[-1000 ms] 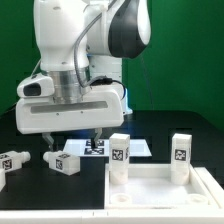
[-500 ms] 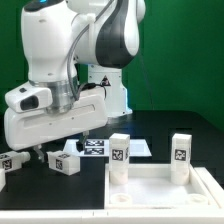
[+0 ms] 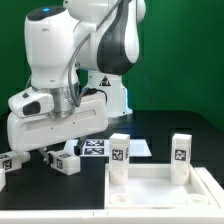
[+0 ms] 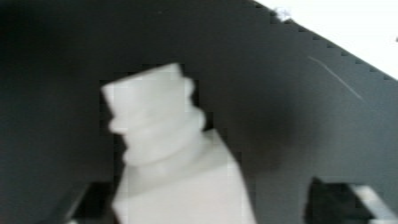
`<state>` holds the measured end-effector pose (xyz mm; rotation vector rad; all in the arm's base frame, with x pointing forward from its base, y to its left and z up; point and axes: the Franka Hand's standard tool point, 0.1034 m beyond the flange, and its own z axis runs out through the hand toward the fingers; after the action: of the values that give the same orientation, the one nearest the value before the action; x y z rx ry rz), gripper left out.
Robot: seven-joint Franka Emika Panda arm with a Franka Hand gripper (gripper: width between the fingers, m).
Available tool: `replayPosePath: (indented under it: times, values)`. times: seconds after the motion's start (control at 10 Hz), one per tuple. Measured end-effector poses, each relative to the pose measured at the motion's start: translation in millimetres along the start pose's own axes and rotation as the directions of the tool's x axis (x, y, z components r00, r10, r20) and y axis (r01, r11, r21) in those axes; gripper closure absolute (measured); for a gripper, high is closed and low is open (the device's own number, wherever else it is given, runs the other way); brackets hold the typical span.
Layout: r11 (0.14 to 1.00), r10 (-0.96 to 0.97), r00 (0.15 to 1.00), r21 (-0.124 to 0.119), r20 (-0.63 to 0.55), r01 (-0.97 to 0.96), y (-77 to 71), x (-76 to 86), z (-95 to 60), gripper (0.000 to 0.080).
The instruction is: Assemble square table
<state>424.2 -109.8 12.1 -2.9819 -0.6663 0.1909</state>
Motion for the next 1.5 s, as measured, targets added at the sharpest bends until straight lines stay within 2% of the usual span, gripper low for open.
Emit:
replayPosePath:
  times: [0.1,0.2,0.3,0.4,0.5,0.7,0.9,1.0,1.1,1.2,1.3,1.4,1.5]
  values:
    - [0.997,0.081,0.997,-0.006,-0.008,-0.081,2.4,0.5,-1.1,0.0419]
    - [0.971,0.235,0.971,-0.035,-0.049,-0.237,13.1,-0.9,-6.1,0.0517]
    - [0.913,0.397,0.912,-0.057,-0.109,-0.404,22.3,-8.7,-10.7,0.0517]
    - [0.806,0.581,0.803,-0.040,-0.137,-0.590,20.1,-16.5,-9.0,0.0517]
    - [0.695,0.712,0.690,-0.008,-0.130,-0.719,15.8,-20.7,-4.9,0.0517]
    - [0.572,0.816,0.565,0.026,-0.120,-0.820,9.8,-23.3,-1.5,0.0517]
    - [0.634,0.765,0.626,0.010,-0.148,-0.773,-11.1,-26.2,-0.6,0.0515]
    - [0.661,0.741,0.652,0.000,-0.160,-0.751,-14.6,-28.9,-1.8,0.0515]
    - [0.694,0.708,0.686,-0.013,-0.169,-0.720,-10.5,-33.8,-2.1,0.0515]
    - [0.691,0.710,0.682,-0.016,-0.174,-0.723,-5.4,-37.3,-2.3,0.0515]
    - [0.685,0.716,0.676,-0.015,-0.174,-0.729,-6.0,-36.7,-2.2,0.0515]
    - [0.684,0.717,0.676,-0.012,-0.169,-0.729,-6.8,-36.8,-1.7,0.0418]
    - [0.683,0.725,0.676,0.010,-0.131,-0.731,-11.8,-33.6,-0.5,0.0418]
